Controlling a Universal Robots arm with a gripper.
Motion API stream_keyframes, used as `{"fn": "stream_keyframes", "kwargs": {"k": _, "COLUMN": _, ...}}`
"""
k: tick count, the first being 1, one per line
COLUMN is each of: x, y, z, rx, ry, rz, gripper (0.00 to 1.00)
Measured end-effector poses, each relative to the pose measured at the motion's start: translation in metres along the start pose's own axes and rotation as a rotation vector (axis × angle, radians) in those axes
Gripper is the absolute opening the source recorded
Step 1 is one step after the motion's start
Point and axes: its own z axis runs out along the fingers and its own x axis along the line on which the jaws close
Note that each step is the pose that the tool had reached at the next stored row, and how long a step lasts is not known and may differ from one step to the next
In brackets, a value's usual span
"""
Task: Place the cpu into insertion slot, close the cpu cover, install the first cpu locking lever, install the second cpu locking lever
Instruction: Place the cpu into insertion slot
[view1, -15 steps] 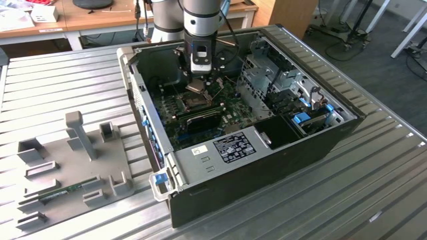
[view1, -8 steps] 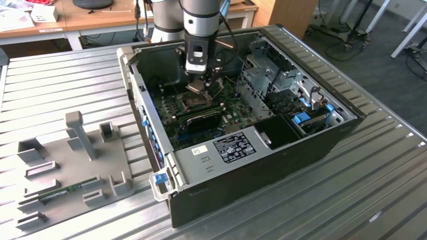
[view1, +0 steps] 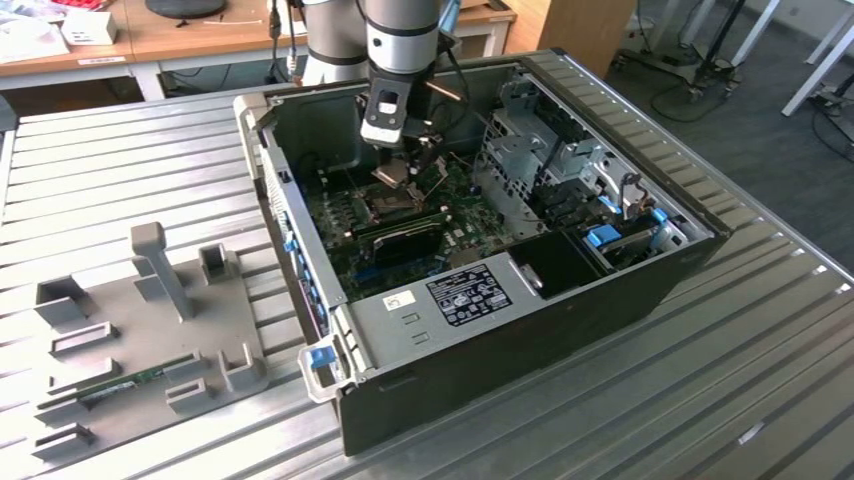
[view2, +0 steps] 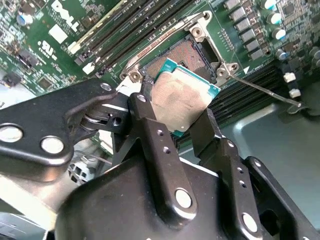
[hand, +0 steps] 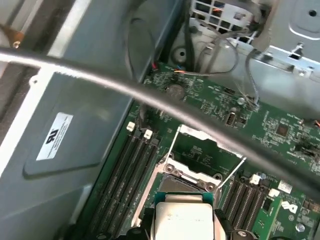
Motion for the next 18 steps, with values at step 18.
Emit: {"fn": "stream_keyframes", "kwargs": {"k": 18, "x": 0.0032, "y": -0.0008, "z": 0.0017, "rx": -0.0029, "ry": -0.0137, "rz": 0.150, "gripper": 0.54}}
